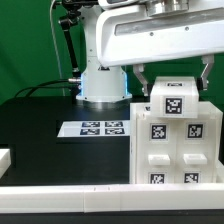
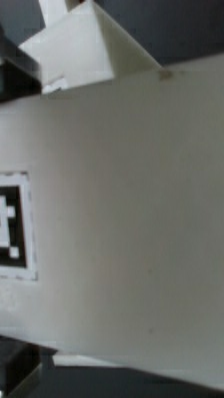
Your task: Assemble cabinet
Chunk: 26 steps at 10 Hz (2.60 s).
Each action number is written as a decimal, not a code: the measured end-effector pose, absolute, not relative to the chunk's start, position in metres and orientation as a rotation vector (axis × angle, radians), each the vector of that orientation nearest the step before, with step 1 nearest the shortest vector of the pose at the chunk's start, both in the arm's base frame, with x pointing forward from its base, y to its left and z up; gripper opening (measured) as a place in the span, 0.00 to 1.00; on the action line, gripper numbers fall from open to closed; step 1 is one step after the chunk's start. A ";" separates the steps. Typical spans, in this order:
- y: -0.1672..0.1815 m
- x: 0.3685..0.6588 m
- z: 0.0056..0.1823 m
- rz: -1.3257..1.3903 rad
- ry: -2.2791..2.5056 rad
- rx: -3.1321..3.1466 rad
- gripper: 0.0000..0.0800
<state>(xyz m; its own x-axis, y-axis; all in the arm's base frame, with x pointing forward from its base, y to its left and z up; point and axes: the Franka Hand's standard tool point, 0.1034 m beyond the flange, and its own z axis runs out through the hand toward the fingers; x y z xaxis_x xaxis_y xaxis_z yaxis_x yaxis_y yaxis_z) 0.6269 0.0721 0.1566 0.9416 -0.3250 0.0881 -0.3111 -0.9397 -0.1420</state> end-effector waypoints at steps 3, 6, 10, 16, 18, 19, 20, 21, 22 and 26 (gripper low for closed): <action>0.072 0.627 0.157 -0.165 0.807 -2.868 0.70; 0.080 0.628 0.157 -0.195 1.097 -2.746 0.70; 0.081 0.631 0.159 -0.193 1.424 -2.552 0.70; 0.082 0.631 0.159 -0.112 1.875 -2.199 0.70; 0.083 0.630 0.158 -0.063 2.049 -2.016 0.70; 0.083 0.630 0.157 -0.044 2.113 -1.939 0.70; 0.083 0.630 0.157 -0.014 2.218 -1.799 0.70; 0.084 0.630 0.157 0.009 2.297 -1.693 0.70; 0.084 0.629 0.157 0.029 2.364 -1.596 0.70; 0.084 0.629 0.156 0.117 2.504 -1.307 0.70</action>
Offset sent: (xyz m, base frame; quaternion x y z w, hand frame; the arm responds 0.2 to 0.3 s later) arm -0.0145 -0.0012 -0.0039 -0.0041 0.0104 0.1721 0.9850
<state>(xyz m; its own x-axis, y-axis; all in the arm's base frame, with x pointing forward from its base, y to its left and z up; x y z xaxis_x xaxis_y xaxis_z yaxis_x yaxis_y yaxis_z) 0.6295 0.0842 0.1565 -0.5339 -0.7863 -0.3110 -0.8119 0.5795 -0.0713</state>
